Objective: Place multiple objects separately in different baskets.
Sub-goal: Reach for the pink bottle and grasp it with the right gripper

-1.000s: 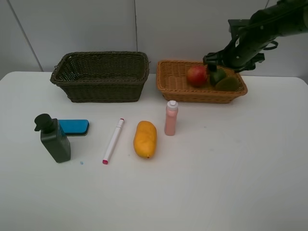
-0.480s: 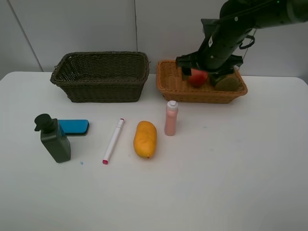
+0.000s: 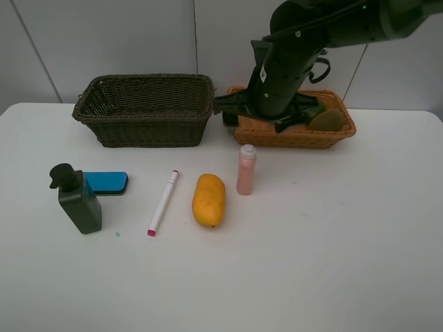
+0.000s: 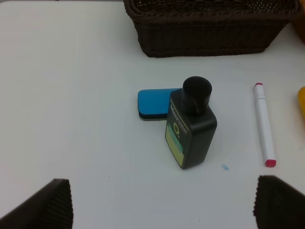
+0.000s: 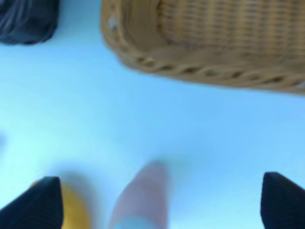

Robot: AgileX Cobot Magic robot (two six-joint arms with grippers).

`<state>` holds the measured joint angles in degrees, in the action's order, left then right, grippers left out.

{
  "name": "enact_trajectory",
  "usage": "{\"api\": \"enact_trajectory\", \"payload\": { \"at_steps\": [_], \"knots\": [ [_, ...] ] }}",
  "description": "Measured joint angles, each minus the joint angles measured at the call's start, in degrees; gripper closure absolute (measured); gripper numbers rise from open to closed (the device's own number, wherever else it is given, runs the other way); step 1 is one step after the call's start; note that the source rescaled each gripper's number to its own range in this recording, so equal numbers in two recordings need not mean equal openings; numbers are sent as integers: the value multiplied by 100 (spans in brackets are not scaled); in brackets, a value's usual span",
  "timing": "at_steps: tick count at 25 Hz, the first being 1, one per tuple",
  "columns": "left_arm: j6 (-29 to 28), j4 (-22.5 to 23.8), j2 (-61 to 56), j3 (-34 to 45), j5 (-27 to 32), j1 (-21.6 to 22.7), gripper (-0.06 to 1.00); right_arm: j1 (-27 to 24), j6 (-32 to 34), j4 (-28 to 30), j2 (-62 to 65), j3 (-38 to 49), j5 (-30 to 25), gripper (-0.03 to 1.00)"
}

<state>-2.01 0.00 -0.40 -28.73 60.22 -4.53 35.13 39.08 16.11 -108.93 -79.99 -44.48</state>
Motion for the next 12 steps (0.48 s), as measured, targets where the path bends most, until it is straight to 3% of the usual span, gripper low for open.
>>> {"api": "enact_trajectory", "payload": {
  "at_steps": [12],
  "knots": [
    [0,0,0,0,0,0,-5,50,-361,-625,-388,0,-139,-3]
  ]
}}
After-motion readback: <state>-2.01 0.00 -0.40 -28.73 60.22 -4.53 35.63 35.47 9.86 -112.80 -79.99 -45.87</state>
